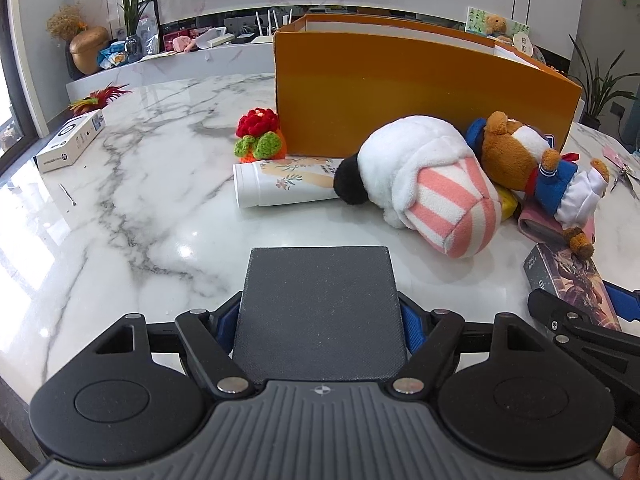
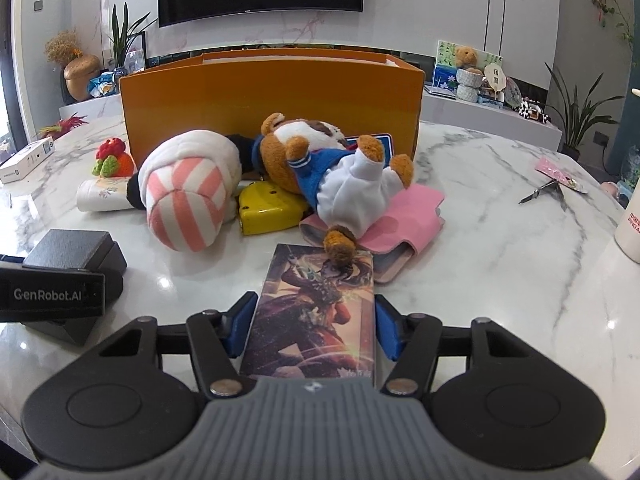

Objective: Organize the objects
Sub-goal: 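Lift grey case with left tool while right tool carries card box to orange box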

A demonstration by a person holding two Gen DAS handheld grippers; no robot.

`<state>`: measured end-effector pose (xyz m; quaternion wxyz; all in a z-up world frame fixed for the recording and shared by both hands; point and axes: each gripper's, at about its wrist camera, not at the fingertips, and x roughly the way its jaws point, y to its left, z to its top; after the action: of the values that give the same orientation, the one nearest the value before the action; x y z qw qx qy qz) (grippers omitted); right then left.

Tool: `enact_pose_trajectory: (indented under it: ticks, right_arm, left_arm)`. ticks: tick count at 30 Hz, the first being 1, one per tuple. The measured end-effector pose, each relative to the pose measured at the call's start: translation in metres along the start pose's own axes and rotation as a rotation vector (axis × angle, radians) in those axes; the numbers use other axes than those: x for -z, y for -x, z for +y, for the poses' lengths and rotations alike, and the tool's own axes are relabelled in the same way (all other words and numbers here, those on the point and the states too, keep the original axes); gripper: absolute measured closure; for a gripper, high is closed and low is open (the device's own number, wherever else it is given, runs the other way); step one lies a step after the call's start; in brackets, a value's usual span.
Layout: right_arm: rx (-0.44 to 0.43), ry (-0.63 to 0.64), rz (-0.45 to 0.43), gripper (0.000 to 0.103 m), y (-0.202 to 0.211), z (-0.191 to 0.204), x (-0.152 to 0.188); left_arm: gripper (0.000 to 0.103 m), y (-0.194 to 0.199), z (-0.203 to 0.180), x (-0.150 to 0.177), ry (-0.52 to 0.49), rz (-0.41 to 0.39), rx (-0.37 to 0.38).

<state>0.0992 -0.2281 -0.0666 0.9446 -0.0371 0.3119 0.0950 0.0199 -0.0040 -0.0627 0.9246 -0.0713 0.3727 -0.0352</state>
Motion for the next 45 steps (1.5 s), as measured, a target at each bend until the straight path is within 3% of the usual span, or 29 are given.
enact_pose_trajectory:
  ticks: [20,45]
  right_arm:
    - [-0.025,-0.013,0.030,0.041,0.010,-0.003,-0.002]
    - [-0.069,-0.095,-0.025,0.042,0.049,0.000,0.002]
  left_arm:
    - [0.015,0.008,-0.002,-0.007,-0.004,-0.035,-0.032]
    - [0.015,0.031,0.002,-0.011,0.034,-0.074,-0.041]
